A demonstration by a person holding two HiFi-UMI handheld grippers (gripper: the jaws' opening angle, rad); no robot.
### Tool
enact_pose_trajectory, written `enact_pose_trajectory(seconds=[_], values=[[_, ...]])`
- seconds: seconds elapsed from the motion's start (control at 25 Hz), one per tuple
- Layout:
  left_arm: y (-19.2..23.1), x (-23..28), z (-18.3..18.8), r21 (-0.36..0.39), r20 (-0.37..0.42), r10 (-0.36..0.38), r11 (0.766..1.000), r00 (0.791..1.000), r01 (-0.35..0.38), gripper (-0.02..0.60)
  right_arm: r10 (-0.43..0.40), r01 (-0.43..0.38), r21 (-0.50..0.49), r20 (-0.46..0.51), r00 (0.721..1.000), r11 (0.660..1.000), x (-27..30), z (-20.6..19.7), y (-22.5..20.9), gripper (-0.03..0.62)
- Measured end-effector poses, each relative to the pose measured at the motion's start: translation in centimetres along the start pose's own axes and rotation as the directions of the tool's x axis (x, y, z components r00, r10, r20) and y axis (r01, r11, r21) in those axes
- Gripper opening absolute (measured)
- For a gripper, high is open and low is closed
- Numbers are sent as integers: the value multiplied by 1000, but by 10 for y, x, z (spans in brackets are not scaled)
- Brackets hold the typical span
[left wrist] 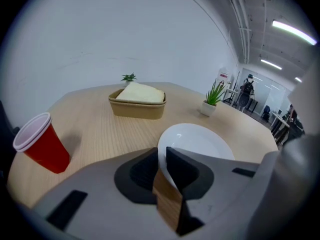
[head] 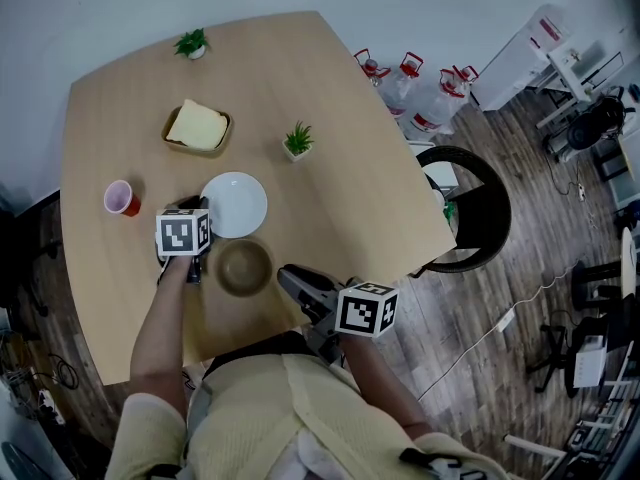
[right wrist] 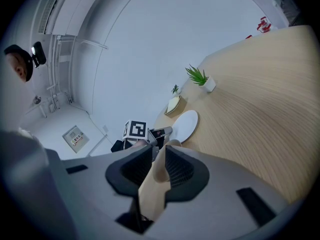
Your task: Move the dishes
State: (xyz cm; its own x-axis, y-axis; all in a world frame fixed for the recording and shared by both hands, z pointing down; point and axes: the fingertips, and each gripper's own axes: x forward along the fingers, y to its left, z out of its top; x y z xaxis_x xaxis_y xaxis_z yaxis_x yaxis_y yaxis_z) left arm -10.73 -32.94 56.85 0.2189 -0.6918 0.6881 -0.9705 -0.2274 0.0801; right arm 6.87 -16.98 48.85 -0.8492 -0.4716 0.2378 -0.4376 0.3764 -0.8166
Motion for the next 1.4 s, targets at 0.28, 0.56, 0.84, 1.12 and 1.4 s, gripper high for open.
enact_pose_trajectory(seconds=[0.28,0.56,0.84,1.12,1.4], values=[[2,-14,14,43,92,63,997,994,-67,41,9,-9,-11,-14,1000,1000,0,0,1,92],[3,-42,20,-1,145,61,998,988,-61,40,27,-28,-25,-36,999,999,10,2,4,92],[5,-86,25,-85,250,80,995,965,-60,40,37,-40,-59,-50,998,997,15,4,9,92],[1,-124,18,-91,311,92,994,946,-66,38,19,-21,-91,-20,1000,996,19,14,9,77],[-6,-147,2,-94,328,109,992,938,-83,38,16,-17,-113,-13,1000,993,23,19,12,74]])
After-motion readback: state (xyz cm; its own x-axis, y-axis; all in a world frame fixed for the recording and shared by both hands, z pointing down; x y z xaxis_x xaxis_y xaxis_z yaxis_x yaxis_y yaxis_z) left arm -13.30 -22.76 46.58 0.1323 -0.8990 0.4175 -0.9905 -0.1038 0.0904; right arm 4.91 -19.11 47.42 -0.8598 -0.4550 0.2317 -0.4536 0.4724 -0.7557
